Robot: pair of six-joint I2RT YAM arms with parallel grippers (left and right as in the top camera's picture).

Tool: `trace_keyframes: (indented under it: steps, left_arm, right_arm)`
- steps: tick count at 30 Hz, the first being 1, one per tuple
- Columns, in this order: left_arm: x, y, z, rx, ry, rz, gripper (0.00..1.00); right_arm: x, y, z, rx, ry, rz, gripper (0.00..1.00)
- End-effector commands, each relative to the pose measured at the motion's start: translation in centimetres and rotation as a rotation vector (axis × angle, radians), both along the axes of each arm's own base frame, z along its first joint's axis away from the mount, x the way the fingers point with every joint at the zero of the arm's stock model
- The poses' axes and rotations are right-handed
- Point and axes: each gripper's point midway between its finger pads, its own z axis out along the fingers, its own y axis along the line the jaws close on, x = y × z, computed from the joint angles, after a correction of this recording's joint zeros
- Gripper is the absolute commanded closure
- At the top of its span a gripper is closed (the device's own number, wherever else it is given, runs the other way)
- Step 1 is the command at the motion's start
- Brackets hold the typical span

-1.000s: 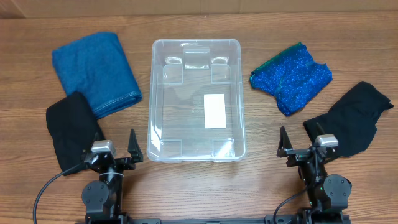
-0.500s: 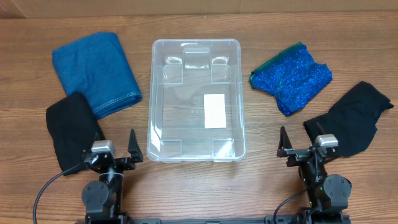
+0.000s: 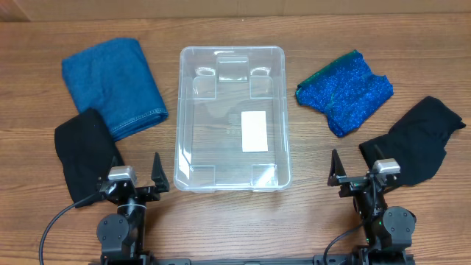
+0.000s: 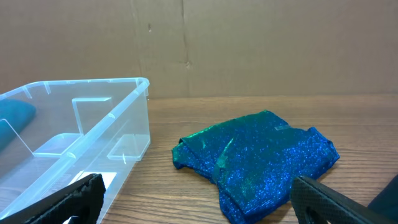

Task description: Pack container

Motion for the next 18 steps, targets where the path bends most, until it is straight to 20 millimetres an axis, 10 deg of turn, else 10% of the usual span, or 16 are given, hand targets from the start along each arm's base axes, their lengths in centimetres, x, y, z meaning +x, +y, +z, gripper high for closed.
trace_keyframes:
  steps: [1,8,18]
  left_arm:
    - [-0.1,0.4,0.1,0.021,-0.007,0.024,0.0]
    - [-0.2,-0.9,1.9,-0.152,-0.044,-0.039,0.0]
    - [-0.6,-0.3,10.0,-0.149,-0.019,-0.003,0.0]
  right_arm:
    - [0.0,-0.2,-0.1,0.007,-0.001,-0.013,0.0]
    - [0.0,-1.2,1.6,0.161,-0.015,-0.078,0.0]
    - [2.8,-3.2,7.7,0.189,0.107,-0.182,0.0]
